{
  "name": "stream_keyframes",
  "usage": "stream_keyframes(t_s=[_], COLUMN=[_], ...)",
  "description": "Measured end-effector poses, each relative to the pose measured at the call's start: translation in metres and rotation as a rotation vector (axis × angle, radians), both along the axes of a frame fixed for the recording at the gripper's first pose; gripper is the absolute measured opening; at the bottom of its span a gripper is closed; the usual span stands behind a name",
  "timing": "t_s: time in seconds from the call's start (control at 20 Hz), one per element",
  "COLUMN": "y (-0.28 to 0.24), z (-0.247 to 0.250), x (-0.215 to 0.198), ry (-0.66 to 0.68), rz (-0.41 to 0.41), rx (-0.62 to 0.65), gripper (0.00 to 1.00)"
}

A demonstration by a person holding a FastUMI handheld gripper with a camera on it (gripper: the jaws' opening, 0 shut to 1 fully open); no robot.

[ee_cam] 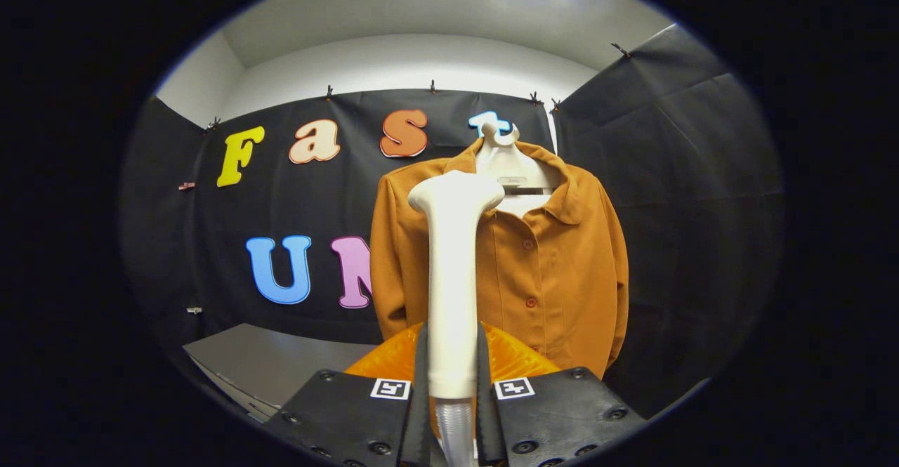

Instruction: Iron the clothes twice with a garment steamer, once on the left side and once on the right side.

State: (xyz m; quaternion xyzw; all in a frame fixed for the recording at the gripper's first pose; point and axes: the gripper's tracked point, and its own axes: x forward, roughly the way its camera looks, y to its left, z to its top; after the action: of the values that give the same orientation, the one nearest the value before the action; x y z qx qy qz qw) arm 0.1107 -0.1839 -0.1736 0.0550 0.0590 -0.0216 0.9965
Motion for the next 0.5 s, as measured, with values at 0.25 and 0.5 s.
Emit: stream_keyframes(t_s=[0.25, 0.5], y=[0.001, 0.000], z=[-0.037, -0.071], x=[-0.001, -0.013], ry=[0.071, 0.132], rz=[0.003, 0.002], rx=[-0.004, -0.008], gripper=[0.29, 0.29])
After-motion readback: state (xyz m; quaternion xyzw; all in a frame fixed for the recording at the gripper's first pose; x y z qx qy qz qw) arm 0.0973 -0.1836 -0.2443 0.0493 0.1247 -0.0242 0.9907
